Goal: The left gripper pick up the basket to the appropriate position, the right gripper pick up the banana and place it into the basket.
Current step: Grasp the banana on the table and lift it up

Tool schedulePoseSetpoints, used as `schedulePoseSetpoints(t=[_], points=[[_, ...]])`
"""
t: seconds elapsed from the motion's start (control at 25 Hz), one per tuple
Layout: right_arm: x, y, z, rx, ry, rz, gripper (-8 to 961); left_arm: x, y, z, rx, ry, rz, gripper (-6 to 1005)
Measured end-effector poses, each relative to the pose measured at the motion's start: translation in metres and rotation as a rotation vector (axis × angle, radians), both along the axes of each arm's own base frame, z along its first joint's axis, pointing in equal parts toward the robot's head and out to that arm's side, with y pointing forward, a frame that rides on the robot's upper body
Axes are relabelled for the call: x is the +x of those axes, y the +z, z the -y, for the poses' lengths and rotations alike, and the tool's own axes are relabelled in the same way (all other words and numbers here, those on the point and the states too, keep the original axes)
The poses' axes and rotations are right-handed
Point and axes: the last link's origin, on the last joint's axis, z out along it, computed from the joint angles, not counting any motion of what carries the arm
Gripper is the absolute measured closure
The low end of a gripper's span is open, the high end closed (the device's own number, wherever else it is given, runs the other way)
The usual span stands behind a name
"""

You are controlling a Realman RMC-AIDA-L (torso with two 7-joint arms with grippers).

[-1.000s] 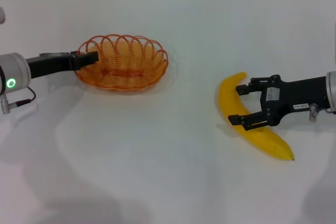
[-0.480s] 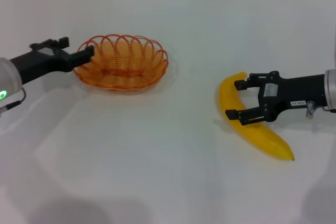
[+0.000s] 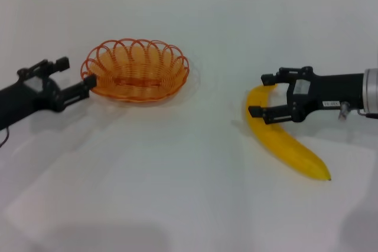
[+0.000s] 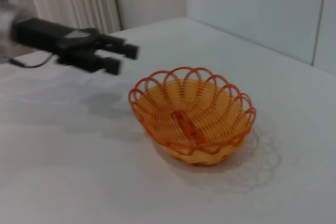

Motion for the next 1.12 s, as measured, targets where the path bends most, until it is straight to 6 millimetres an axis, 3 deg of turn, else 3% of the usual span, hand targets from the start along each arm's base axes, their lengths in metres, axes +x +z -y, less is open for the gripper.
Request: schedulePoseSetpoints(t=[0.28,0.44,0.84,1.12], points=[[-0.002,-0.002,-0.002,0.010,0.002,-0.001,136,-0.018,0.023,0.043,-0.006,-0.059,-0.001,199],[-0.015,-0.008,-0.001,-0.056,0.035,0.043,139,-0.026,0.032,0.059,-0.002,-0.062,-0.005,199],[-0.073,-0.010,0.013,-0.043,0.077,0.203,145,-0.030,0.025,0.058,-0.033,-0.049,-0.049,199],[-0.071,0.000,0.017,-0.053,-0.055,0.331,149,-0.030,0.025,0.057,-0.030,-0.043,-0.054,199]])
